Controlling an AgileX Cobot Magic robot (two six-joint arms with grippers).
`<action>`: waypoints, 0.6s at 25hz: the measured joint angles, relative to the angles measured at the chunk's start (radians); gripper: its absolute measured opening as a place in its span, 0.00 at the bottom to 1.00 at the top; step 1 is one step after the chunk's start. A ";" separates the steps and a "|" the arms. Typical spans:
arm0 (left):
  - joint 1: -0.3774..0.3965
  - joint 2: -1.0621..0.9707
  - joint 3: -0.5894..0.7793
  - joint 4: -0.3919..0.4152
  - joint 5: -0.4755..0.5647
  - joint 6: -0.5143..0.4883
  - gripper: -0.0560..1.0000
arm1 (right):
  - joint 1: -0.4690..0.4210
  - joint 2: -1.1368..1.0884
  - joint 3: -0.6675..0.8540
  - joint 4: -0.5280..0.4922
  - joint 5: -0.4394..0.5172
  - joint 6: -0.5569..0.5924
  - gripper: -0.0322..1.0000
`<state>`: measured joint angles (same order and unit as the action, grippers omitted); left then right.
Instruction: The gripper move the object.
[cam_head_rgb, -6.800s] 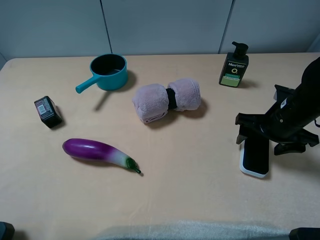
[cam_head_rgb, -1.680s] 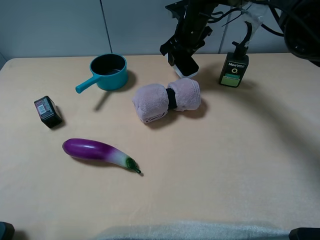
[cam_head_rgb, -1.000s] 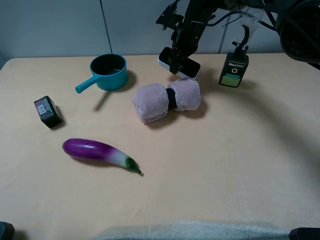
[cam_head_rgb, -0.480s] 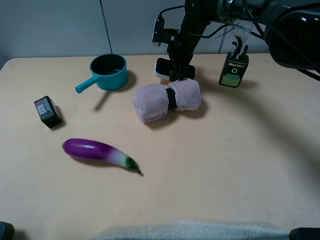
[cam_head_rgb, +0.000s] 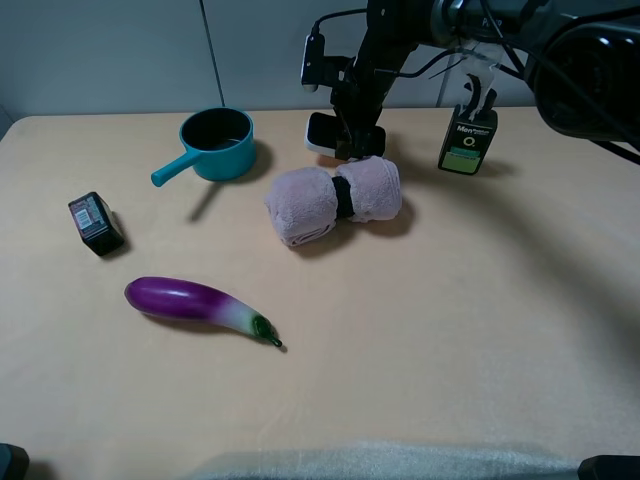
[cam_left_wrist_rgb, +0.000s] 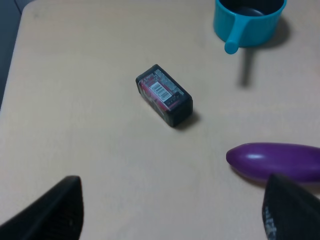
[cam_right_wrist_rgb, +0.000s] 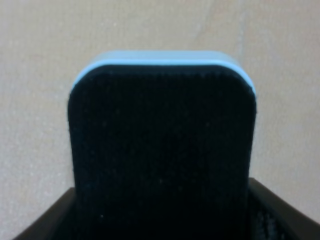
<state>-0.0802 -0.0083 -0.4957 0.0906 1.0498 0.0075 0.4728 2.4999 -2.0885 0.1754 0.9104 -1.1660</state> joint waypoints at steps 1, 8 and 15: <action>0.000 0.000 0.000 0.000 0.000 0.000 0.81 | 0.000 0.000 0.000 0.000 -0.001 0.000 0.48; 0.000 0.000 0.000 0.000 0.000 0.000 0.81 | 0.000 0.000 0.000 0.000 -0.016 0.004 0.48; 0.000 0.000 0.000 0.000 0.000 0.000 0.81 | 0.000 0.000 0.000 0.001 -0.016 0.006 0.48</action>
<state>-0.0802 -0.0083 -0.4957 0.0906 1.0498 0.0075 0.4728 2.4999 -2.0885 0.1763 0.8943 -1.1595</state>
